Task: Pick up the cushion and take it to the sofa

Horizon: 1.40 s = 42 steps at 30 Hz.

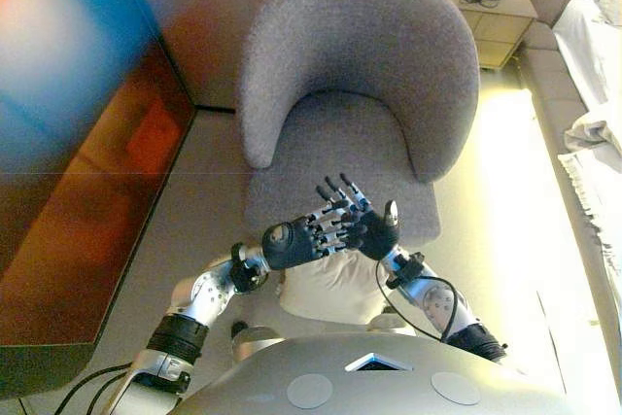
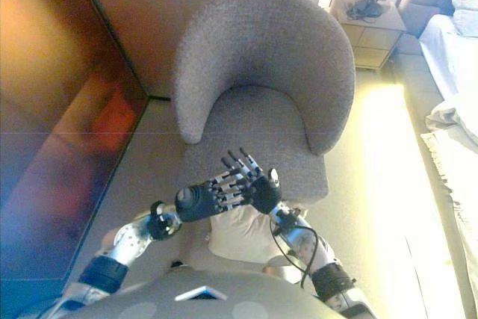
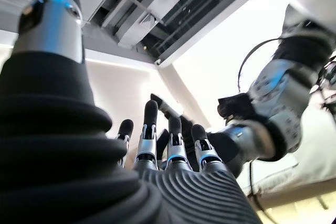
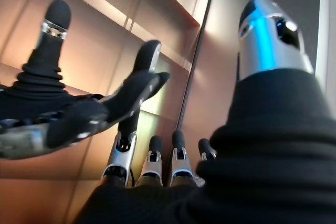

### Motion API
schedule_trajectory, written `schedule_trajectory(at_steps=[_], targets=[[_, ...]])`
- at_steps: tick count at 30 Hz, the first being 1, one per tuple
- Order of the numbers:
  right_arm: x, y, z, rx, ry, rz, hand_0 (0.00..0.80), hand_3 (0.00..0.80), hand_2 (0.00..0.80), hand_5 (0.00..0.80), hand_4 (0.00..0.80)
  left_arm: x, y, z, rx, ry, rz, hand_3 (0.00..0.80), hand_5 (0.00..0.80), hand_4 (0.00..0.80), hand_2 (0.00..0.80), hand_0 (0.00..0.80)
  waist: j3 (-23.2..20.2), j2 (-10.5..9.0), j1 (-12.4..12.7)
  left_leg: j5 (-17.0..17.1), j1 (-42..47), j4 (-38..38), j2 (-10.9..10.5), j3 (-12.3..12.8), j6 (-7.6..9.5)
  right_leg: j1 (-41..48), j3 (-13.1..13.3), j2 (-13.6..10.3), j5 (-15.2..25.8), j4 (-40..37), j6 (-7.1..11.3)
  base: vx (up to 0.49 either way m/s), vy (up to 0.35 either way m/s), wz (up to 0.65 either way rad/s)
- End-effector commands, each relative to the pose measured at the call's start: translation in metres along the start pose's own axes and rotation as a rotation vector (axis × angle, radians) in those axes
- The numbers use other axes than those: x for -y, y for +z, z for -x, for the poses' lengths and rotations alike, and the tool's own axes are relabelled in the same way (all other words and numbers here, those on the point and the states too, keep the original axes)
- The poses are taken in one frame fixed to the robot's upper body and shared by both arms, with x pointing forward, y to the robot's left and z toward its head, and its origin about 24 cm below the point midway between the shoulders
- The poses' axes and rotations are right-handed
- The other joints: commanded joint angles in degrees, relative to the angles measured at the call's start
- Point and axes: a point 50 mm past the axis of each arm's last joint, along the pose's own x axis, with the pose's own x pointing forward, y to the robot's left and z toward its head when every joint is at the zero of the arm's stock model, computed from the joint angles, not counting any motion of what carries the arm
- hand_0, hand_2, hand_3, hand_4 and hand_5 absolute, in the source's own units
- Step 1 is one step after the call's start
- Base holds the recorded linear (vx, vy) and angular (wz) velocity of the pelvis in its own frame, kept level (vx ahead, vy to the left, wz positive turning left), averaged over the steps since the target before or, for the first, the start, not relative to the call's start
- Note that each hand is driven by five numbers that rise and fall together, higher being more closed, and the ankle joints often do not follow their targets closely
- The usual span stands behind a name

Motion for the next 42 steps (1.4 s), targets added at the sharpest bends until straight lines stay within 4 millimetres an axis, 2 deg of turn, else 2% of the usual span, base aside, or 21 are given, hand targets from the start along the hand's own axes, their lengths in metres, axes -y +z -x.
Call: schedule_trajectory(at_steps=[1,12,17,21,26,28,31,34,38,42], targets=[[-0.016,0.014,-0.009,0.021,0.119,0.043,0.000,0.000,0.000,0.000,0.000,0.002,0.044,-0.013,0.195,-0.063,-0.098,0.000,0.000,0.000,0.000,0.000,-0.3,2.24,0.0,-1.2,-1.6,1.0,-1.6,-0.2,5.14,-1.6,-4.0,2.0,-0.4,1.7,-1.20,0.000,0.000,0.00],[-0.013,0.015,-0.004,0.025,0.098,0.053,0.000,0.000,0.000,0.000,0.000,-0.005,0.056,0.011,0.274,0.086,-0.225,0.000,0.000,0.000,0.000,0.000,-0.3,2.45,0.5,-1.1,-1.8,1.3,-1.8,-0.6,5.12,-1.3,-4.2,2.0,-0.7,1.7,-1.53,0.000,0.000,0.00],[-0.014,0.018,-0.004,0.035,0.088,0.059,0.000,0.000,0.000,0.000,0.000,-0.006,0.073,0.028,0.332,0.243,-0.380,0.000,0.000,0.000,0.000,0.000,-0.1,2.57,0.9,-1.1,-1.9,1.3,-2.0,-0.8,5.15,-1.2,-4.3,2.0,-0.9,1.8,-1.64,0.000,0.000,0.00],[-0.015,0.019,-0.004,0.045,0.086,0.065,0.000,0.000,0.000,0.000,0.000,0.000,0.094,0.037,0.374,0.382,-0.578,0.000,0.000,0.000,0.000,0.000,0.1,2.57,1.3,-1.0,-2.2,1.4,-2.2,-1.0,5.19,-1.2,-4.4,1.9,-1.0,1.8,-1.67,0.000,0.000,0.00],[-0.013,0.020,-0.003,0.059,0.085,0.071,0.000,0.000,0.000,0.000,0.000,0.011,0.115,0.044,0.430,0.508,-0.780,0.000,0.000,0.000,0.000,0.000,0.4,2.36,1.7,-0.9,-2.5,1.5,-2.3,-1.5,5.19,-1.2,-4.5,2.0,-1.1,1.9,-1.83,0.000,0.000,0.00],[-0.013,0.020,-0.002,0.065,0.088,0.069,0.000,0.000,0.000,0.000,0.000,0.014,0.118,0.042,0.413,0.499,-0.806,0.000,0.000,0.000,0.000,0.000,0.5,2.26,1.8,-0.9,-2.7,1.6,-2.3,-1.6,5.20,-1.3,-4.6,2.0,-1.2,1.9,-1.87,-0.015,-0.003,0.00],[-0.012,0.020,-0.001,0.070,0.090,0.073,0.000,0.000,0.000,0.000,0.000,0.017,0.110,0.031,0.315,0.381,-0.753,0.000,0.000,0.000,0.000,0.000,0.8,2.27,1.9,-0.9,-3.1,1.7,-2.3,-1.6,5.18,-1.6,-4.7,1.9,-1.1,2.1,-1.82,-0.041,-0.005,0.01],[-0.012,0.022,-0.003,0.089,0.091,0.077,0.000,0.000,0.000,0.000,0.000,0.020,0.092,0.013,0.249,0.206,-0.567,0.000,0.000,0.000,0.000,0.000,1.2,2.47,2.0,-1.0,-3.2,1.8,-2.3,-1.8,5.19,-1.6,-4.7,1.8,-1.0,2.0,-1.69,-0.012,-0.002,0.00],[-0.016,0.028,-0.007,0.114,0.128,0.099,0.000,0.000,0.000,0.000,0.000,0.018,0.061,0.000,0.211,0.034,-0.281,0.000,0.000,0.000,0.000,0.000,1.5,2.44,2.1,-1.2,-2.7,1.8,-2.1,-1.7,5.13,-1.1,-4.8,1.9,-0.8,1.5,-1.69,0.004,-0.008,0.00],[-0.024,0.036,-0.019,0.131,0.181,0.116,0.000,0.000,0.000,0.000,0.000,0.021,0.030,-0.007,0.153,-0.140,-0.138,0.000,0.000,0.000,0.000,0.000,1.8,2.25,2.7,-1.4,-2.6,1.8,-2.0,-1.7,5.07,-1.0,-5.0,1.9,-0.6,1.4,-1.73,0.003,-0.008,0.00]])
